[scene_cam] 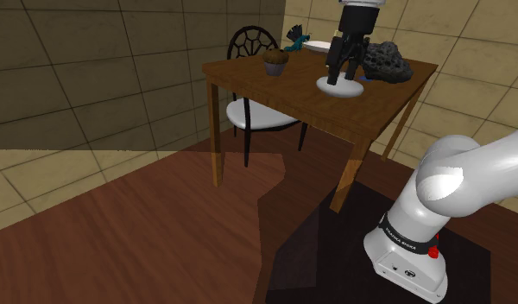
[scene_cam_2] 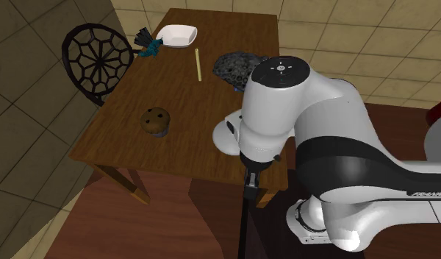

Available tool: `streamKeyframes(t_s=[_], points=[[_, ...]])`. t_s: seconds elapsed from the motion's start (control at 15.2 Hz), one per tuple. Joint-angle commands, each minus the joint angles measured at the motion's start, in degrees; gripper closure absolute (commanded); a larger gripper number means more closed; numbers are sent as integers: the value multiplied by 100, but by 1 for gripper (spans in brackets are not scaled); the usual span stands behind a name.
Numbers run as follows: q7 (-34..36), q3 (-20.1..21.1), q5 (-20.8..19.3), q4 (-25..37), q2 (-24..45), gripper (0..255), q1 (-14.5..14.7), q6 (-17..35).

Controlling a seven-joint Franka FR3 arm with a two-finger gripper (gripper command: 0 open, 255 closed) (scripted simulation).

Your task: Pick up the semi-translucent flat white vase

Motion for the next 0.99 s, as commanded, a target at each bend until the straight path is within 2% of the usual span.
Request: streamKeyframes(t_s=[0.0, 0.53, 0.86, 0.92], points=[[0, 0, 0, 0, 0, 0, 0, 0], [-1031, -766, -822, 460, 493, 0, -266, 366], [-1655, -1232, -1188, 926, 944, 0, -380, 633], [-1648, -1238, -1196, 832, 922, 0, -384, 705]])
